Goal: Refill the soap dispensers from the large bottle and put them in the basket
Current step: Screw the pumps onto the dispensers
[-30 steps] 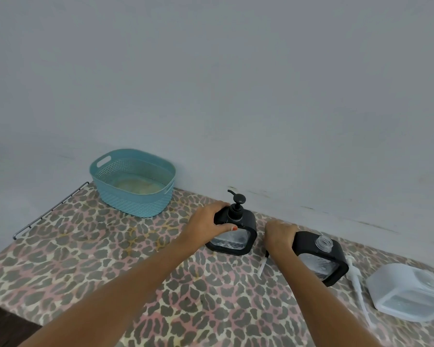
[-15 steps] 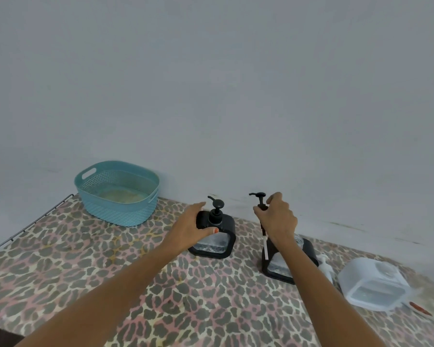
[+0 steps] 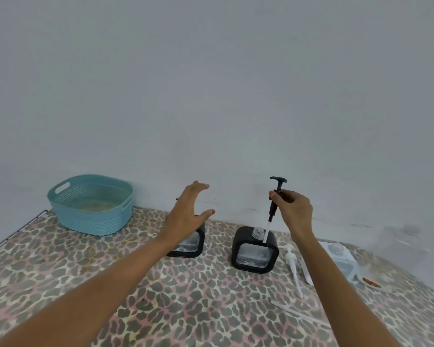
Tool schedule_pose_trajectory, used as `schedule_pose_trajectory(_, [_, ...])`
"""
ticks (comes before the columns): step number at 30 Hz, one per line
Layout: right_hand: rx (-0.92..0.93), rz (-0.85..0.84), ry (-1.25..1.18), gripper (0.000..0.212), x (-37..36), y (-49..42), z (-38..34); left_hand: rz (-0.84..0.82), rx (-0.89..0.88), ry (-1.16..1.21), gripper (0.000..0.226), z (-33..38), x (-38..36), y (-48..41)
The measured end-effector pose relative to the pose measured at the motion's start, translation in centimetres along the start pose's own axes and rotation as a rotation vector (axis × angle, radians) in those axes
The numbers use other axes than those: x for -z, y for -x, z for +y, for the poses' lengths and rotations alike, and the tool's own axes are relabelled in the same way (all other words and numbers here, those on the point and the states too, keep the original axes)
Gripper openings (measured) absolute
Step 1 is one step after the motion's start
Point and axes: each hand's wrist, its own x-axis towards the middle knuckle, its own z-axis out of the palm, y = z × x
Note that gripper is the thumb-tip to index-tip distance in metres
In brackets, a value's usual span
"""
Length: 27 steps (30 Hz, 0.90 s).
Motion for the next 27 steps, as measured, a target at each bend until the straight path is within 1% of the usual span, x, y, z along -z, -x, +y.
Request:
schedule_pose_trajectory(5, [0.022, 0.067, -0.071, 0.017, 2.7, -0.4, 1.6, -0.204, -0.004, 0.017, 0.054, 2.1, -5.1, -0.4])
schedule_pose_trajectory(10, [0.045, 0.106, -0.081, 0.022, 3.8, -1.2, 3.1, -0.405, 0.13, -0.056, 0.066, 2.2, -9.0, -0.9])
schedule_pose_trajectory(14, [0.076, 0.11, -0.087, 0.026, 3.3, -1.6, 3.6, -0.502, 0.228, -0.082, 0.071, 1.7, -11.1, -0.9])
schedule_pose_trajectory(16, [0.097, 0.094, -0.085, 0.025, 2.6, -1.6, 3.7, -0.52, 0.24, -0.097, 0.066, 1.5, -11.8, -0.9])
schedule_pose_trajectory(19, [0.129, 0.051, -0.072, 0.024, 1.6, -1.6, 4.0, -0.481, 0.215, -0.061, 0.044, 1.4, -12.3, -1.0])
schedule_pose_trajectory(20, [0.14, 0.036, -0.069, 0.025, 1.3, -1.6, 4.2, -0.473, 0.205, -0.056, 0.044, 1.5, -12.3, -1.1])
schedule_pose_trajectory(23, [0.146, 0.003, -0.062, 0.027, 0.5, -1.5, 4.7, -0.459, 0.153, -0.056, 0.052, 1.4, -12.2, -1.3])
schedule_pose_trajectory(27, [0.166, -0.05, -0.022, 0.03, -0.6, -1.1, 5.7, -0.445, 0.106, -0.041, 0.05, 1.4, -11.9, -1.4])
